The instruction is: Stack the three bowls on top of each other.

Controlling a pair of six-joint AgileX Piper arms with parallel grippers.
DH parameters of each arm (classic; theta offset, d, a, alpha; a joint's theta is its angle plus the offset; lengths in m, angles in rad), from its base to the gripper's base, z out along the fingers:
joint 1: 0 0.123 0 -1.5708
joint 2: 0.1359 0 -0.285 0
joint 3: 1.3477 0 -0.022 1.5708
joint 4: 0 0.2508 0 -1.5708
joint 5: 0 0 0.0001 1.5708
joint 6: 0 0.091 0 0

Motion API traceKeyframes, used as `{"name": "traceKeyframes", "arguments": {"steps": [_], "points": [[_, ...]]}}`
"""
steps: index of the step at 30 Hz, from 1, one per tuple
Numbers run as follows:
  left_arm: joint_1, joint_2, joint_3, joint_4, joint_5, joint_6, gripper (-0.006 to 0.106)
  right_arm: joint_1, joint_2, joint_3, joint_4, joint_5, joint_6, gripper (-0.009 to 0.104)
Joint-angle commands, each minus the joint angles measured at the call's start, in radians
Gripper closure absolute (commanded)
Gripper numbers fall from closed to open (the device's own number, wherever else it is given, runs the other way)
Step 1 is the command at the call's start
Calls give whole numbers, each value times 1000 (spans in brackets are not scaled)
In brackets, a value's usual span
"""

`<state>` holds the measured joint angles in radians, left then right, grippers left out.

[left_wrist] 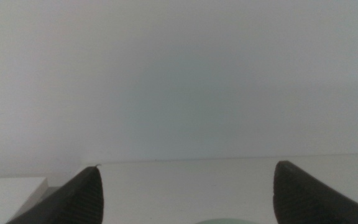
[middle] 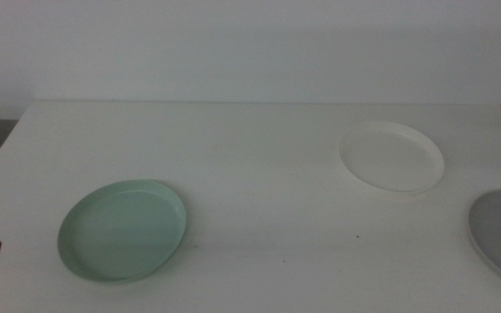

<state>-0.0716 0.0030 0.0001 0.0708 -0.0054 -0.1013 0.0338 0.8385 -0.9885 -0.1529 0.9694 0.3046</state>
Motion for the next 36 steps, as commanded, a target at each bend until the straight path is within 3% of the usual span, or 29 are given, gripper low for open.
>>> {"name": "traceKeyframes", "arguments": {"steps": [1,4,7,9,15,18,28,32,36], "points": [[1,-3,0,-1,-12,-3,7,-5,87,-88,-74,101,21,12],[1,-3,0,-1,-12,-3,7,-14,194,-189,-95,148,21,16],[1,-3,0,-1,-12,-3,7,-70,293,-281,-61,183,12,20],[1,-3,0,-1,-12,-3,7,-141,365,-330,-13,203,-38,20],[1,-3,0,-1,-12,-3,7,-391,547,-357,227,230,-255,20],[1,-3,0,-1,-12,-3,7,-475,635,-357,270,154,-305,20],[1,-3,0,-1,-12,-3,7,-549,870,-285,260,46,-619,21],[1,-3,0,-1,-12,-3,7,-563,896,-185,198,-96,-621,23],[1,-3,0,-1,-12,-3,7,-563,939,-151,211,-173,-650,28]]}}
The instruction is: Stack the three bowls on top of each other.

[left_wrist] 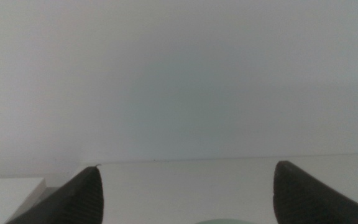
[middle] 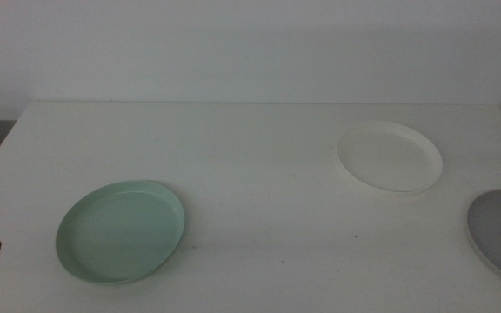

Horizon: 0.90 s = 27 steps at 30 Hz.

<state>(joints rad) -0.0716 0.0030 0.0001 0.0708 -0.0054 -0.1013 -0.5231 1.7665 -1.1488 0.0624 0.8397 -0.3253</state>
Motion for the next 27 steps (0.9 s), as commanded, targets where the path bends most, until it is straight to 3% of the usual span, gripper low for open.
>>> {"name": "traceKeyframes", "arguments": {"steps": [1,12,16,21,24,27], "points": [[1,-3,0,-1,-12,-3,7,-6,29,9,0,-45,-20,30],[1,-3,0,-1,-12,-3,7,-6,170,9,75,-80,-35,44],[1,-3,0,-1,-12,-3,7,-6,177,9,77,-90,-35,60],[1,-3,0,-1,-12,-3,7,-6,172,9,78,-76,-35,97],[1,-3,0,-1,-12,-3,7,-6,133,11,37,-65,23,97],[1,-3,0,-1,-12,-3,7,-4,32,11,63,-54,29,97]]}}
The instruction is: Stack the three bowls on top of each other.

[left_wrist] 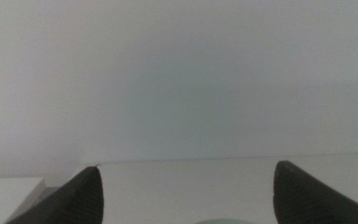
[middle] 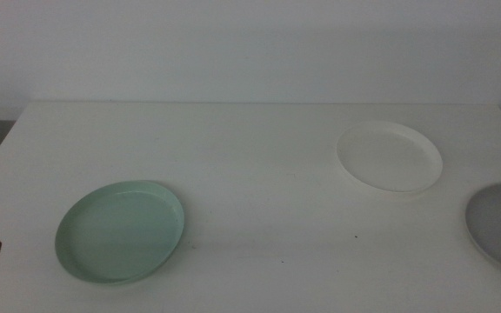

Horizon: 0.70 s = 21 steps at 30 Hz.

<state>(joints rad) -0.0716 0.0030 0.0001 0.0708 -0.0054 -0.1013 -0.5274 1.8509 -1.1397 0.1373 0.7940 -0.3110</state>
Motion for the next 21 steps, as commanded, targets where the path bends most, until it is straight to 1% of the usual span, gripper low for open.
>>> {"name": "traceKeyframes", "arguments": {"steps": [1,2,4,6,10,11,14,18,21], "points": [[1,-3,0,-1,-12,-3,7,8,-99,2,29,-8,15,97],[1,-3,0,-1,-12,-3,7,22,-144,2,71,-6,15,97],[1,-3,0,-1,-12,-3,7,76,-219,2,120,-2,15,97],[1,-3,0,-1,-12,-3,7,184,-279,2,124,7,23,97],[1,-3,0,-1,-12,-3,7,470,-298,-8,122,54,116,97],[1,-3,0,-1,-12,-3,7,544,-287,-12,122,45,151,97],[1,-3,0,-1,-12,-3,7,715,-230,-37,127,-13,242,97],[1,-3,0,-1,-12,-3,7,845,-93,-149,130,-13,362,97],[1,-3,0,-1,-12,-3,7,898,10,-244,128,30,382,97]]}}
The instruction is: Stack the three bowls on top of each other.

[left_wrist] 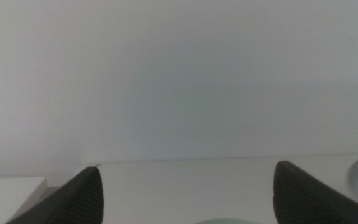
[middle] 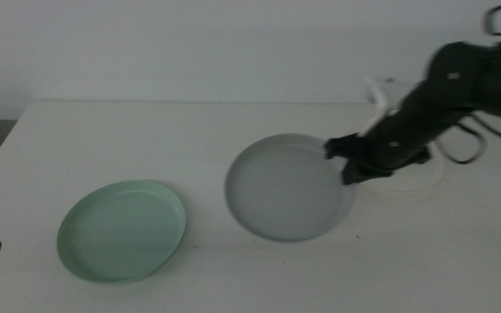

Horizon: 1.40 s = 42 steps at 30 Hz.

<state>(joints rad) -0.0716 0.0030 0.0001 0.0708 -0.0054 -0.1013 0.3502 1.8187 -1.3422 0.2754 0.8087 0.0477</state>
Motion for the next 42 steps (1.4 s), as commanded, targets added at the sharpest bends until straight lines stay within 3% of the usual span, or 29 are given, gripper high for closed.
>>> {"name": "traceKeyframes", "arguments": {"steps": [1,6,21,26,31,33,35,42], "points": [[1,-3,0,-1,-12,-3,7,27,69,-64,-7,26,32,97],[1,-3,0,-1,-12,-3,7,38,191,-134,5,62,38,97],[1,-3,0,-1,-12,-3,7,38,265,-134,-1,-47,38,94],[1,-3,0,-1,-12,0,7,38,272,-134,-6,-47,38,73],[1,-3,0,-1,-12,0,7,29,246,-169,-18,-42,24,25],[1,-3,0,-1,-12,0,7,9,219,-204,-10,-22,-4,11],[1,-3,0,-1,-12,0,7,-19,184,-259,-27,13,-30,5],[1,-3,0,-1,-12,0,7,-223,163,-474,-140,173,40,6]]}}
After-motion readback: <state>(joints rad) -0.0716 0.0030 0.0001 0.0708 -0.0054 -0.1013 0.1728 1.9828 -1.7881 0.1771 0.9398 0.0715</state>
